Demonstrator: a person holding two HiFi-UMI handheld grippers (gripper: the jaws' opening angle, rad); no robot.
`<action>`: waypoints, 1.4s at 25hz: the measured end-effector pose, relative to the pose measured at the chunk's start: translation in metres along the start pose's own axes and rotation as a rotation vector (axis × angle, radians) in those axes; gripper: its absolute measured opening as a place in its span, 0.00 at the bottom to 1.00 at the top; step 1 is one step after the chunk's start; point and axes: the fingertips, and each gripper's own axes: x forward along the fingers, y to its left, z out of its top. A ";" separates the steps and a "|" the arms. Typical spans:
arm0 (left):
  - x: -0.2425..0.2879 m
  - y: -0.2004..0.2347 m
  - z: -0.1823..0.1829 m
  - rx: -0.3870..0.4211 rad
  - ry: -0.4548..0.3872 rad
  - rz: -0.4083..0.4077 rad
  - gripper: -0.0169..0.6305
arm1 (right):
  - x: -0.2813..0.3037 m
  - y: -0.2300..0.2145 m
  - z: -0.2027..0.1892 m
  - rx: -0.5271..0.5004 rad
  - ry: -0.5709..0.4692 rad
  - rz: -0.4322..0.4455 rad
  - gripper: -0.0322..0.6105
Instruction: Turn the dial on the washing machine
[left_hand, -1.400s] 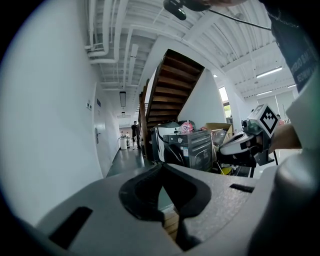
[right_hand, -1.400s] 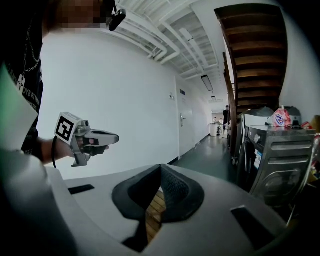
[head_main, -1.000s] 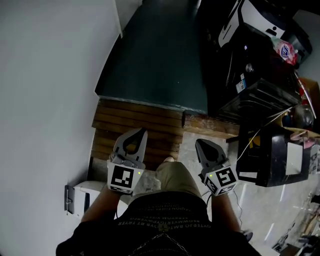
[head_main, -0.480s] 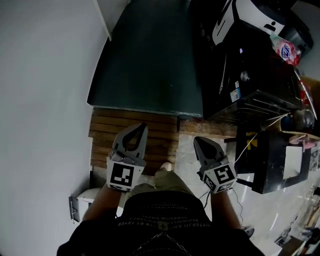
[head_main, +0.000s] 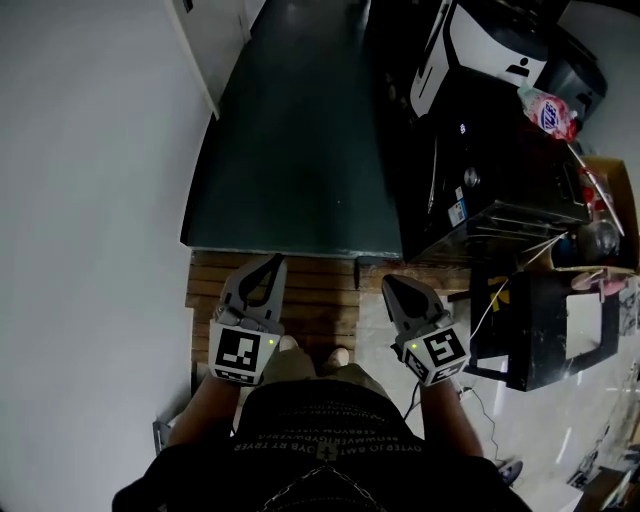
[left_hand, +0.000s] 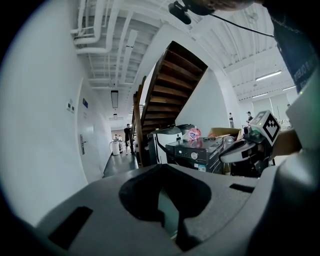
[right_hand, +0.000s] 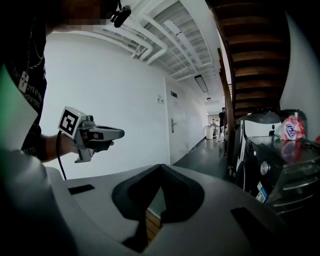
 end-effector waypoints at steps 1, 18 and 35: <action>0.001 0.005 0.002 0.003 -0.003 -0.013 0.04 | 0.003 0.001 0.006 -0.007 -0.006 -0.013 0.05; 0.011 0.059 0.014 0.020 -0.074 -0.186 0.04 | 0.032 0.032 0.053 -0.024 -0.048 -0.184 0.05; 0.020 0.071 -0.014 0.021 -0.041 -0.289 0.04 | 0.025 0.036 0.041 0.013 -0.031 -0.319 0.05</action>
